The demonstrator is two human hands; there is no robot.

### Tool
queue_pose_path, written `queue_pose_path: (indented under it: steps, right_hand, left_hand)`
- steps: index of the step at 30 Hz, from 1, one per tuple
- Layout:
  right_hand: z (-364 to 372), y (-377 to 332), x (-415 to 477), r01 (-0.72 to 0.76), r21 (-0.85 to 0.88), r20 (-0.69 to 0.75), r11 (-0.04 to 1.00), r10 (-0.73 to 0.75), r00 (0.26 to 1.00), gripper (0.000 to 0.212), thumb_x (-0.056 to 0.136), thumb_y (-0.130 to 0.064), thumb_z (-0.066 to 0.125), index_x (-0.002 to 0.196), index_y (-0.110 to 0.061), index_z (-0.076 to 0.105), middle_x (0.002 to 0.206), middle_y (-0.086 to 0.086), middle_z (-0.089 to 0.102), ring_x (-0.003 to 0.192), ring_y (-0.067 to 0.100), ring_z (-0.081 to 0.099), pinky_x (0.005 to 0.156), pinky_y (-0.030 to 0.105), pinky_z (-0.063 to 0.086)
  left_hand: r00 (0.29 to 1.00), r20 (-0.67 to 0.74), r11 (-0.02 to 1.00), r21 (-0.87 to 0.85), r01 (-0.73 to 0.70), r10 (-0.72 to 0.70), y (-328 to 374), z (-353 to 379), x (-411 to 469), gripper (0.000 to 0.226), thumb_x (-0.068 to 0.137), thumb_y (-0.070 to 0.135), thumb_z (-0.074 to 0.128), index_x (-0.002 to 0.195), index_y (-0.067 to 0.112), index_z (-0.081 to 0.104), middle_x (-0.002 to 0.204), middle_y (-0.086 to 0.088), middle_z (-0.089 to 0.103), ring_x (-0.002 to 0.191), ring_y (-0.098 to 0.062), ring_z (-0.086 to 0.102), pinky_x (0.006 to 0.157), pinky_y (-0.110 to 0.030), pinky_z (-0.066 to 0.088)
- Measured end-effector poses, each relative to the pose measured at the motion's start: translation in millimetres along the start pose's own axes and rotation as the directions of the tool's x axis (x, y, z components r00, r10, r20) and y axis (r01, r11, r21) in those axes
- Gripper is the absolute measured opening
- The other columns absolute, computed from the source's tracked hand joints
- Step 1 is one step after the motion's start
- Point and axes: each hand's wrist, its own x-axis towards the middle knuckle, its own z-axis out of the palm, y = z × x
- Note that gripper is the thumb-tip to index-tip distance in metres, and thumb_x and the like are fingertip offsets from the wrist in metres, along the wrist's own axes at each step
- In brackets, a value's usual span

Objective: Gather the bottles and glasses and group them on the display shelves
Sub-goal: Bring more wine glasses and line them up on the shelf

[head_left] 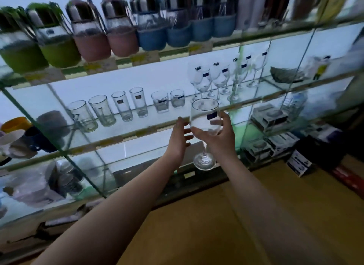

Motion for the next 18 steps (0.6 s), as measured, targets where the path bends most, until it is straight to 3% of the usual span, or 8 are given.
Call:
queue_pose_path:
  steps: [3,5,10,14,18]
  right_hand:
    - [-43.9,-2.7,9.1,0.01,0.002,-0.051,1.0,-0.009,0.999,0.07,0.057,-0.038,0.088,0.117,-0.029,0.052,0.108,-0.003,0.057,0.099,0.018,0.062,0.079,0.035,0.056]
    - [-72.1,-4.4,15.1,0.016,0.01,-0.082,1.0,-0.015,0.997,0.073,0.056,-0.039,0.087,0.119,-0.028,0.052,0.109,-0.001,0.058,0.099,0.019,0.063,0.08,0.039,0.056]
    - [-123.7,-9.1,27.4,0.025,0.011,-0.122,1.0,-0.023,0.992,0.068,0.063,-0.033,0.086,0.119,-0.035,0.047,0.111,-0.001,0.056,0.098,0.015,0.061,0.076,0.031,0.054]
    - [-148.5,-9.2,41.9,0.017,0.006,-0.148,1.0,-0.015,0.989,0.064,0.063,-0.035,0.085,0.114,-0.04,0.046,0.111,-0.002,0.054,0.098,0.013,0.057,0.071,0.025,0.049]
    - [-167.4,-5.5,76.0,0.001,0.007,-0.155,1.0,0.0,0.988,0.06,0.065,-0.034,0.084,0.099,-0.052,0.038,0.113,-0.001,0.054,0.098,0.01,0.055,0.067,0.02,0.043]
  left_hand:
    - [0.999,0.025,1.0,-0.015,-0.019,0.02,3.8,47.3,-4.1,0.041,0.101,0.046,0.019,0.087,0.027,0.053,0.09,0.001,0.061,0.085,-0.014,0.059,0.078,-0.027,0.045]
    - [0.998,0.058,0.999,-0.009,-0.032,0.033,3.8,77.4,-5.0,0.042,0.102,0.045,0.02,0.088,0.025,0.053,0.089,0.001,0.061,0.083,-0.015,0.059,0.075,-0.027,0.047]
    - [0.983,0.178,0.997,0.058,-0.05,0.039,0.2,129.9,3.3,0.051,0.1,0.05,0.023,0.109,0.012,0.056,0.096,-0.005,0.063,0.084,-0.018,0.061,0.076,-0.03,0.046]
    - [0.963,0.261,0.992,0.092,-0.092,0.065,0.6,154.3,20.0,0.055,0.099,0.048,0.028,0.113,0.004,0.057,0.095,-0.009,0.063,0.079,-0.017,0.063,0.071,-0.025,0.048]
    - [0.955,0.288,0.99,0.095,-0.104,0.073,0.5,182.9,52.4,0.052,0.099,0.048,0.03,0.111,0.005,0.058,0.094,-0.009,0.062,0.082,-0.021,0.063,0.077,-0.03,0.048]
